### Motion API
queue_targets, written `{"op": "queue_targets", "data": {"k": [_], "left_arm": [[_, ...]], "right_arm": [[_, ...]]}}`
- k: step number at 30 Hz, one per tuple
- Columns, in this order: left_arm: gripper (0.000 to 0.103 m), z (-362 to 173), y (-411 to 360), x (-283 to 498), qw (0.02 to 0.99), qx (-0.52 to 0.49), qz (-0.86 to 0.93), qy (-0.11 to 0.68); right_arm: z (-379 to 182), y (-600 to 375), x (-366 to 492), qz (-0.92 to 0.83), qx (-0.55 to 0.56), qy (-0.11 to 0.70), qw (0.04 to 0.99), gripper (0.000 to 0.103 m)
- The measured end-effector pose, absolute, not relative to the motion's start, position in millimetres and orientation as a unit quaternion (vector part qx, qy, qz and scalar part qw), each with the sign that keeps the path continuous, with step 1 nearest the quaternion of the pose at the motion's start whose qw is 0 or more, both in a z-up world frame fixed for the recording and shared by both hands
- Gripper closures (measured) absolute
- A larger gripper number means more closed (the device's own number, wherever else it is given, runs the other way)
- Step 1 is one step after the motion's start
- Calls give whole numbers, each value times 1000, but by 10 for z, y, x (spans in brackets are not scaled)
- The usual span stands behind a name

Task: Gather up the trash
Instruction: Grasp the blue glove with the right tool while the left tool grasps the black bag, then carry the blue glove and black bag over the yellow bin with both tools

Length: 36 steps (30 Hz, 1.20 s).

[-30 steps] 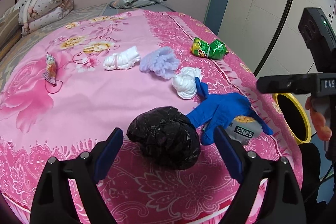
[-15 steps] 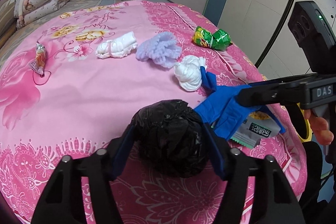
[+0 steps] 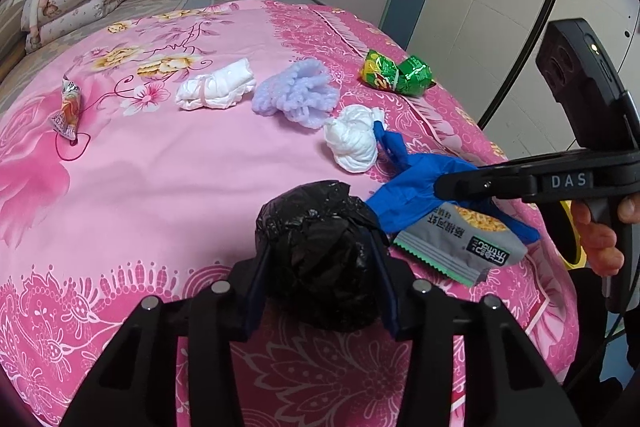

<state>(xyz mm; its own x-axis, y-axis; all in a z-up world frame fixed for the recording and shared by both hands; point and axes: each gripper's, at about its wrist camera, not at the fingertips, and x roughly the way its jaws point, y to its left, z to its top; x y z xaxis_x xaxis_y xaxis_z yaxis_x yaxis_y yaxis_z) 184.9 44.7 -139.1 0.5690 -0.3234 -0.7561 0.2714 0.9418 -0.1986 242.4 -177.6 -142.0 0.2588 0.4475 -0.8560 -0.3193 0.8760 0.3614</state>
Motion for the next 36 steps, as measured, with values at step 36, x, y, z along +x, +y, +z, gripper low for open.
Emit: {"op": "queue_targets", "data": {"k": [36], "left_arm": [[61, -525, 121, 1594, 915, -34, -168, 366]], "right_arm": [[-464, -2810, 1736, 204, 106, 440, 868, 89]]}}
